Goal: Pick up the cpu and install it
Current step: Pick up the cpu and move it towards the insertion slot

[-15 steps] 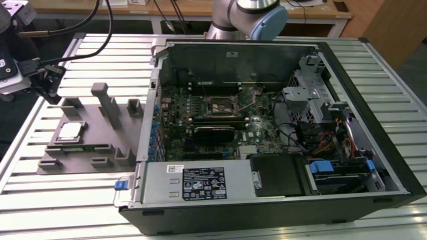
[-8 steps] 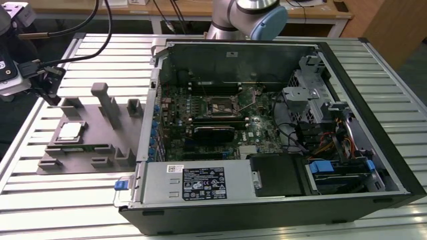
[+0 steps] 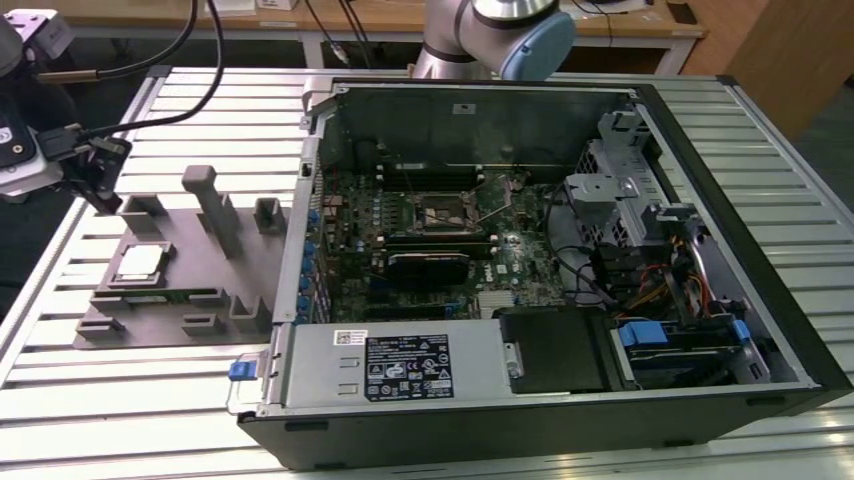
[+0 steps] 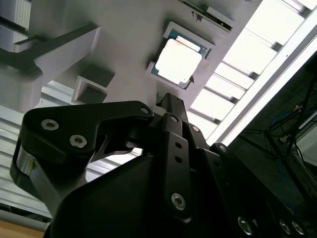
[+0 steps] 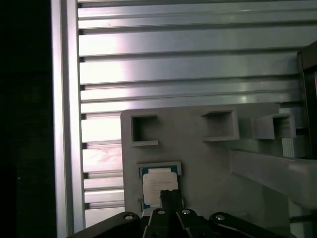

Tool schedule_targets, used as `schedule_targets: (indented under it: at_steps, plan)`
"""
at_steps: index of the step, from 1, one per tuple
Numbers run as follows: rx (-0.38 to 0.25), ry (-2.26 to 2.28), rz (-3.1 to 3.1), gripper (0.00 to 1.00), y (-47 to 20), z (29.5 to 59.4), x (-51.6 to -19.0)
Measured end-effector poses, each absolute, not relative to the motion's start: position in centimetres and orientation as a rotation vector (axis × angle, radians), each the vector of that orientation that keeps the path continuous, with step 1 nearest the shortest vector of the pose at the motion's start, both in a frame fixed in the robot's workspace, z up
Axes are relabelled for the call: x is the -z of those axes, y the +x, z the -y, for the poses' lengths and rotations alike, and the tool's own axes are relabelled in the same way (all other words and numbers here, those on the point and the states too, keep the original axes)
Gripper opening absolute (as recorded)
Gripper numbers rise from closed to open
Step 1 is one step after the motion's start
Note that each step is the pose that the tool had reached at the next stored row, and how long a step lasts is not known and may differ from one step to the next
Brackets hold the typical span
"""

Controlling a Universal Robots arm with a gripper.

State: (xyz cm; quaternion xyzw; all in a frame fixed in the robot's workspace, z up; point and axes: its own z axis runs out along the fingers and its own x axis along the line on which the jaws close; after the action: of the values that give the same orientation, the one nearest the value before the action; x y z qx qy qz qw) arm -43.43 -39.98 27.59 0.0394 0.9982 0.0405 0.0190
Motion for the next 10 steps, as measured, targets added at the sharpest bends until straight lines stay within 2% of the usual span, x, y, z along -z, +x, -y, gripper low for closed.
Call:
schedule_targets:
  at_steps: [10]
  plan:
    - [-0.126,0.123,-3.102,0.11,-43.48,40.12,-26.85]
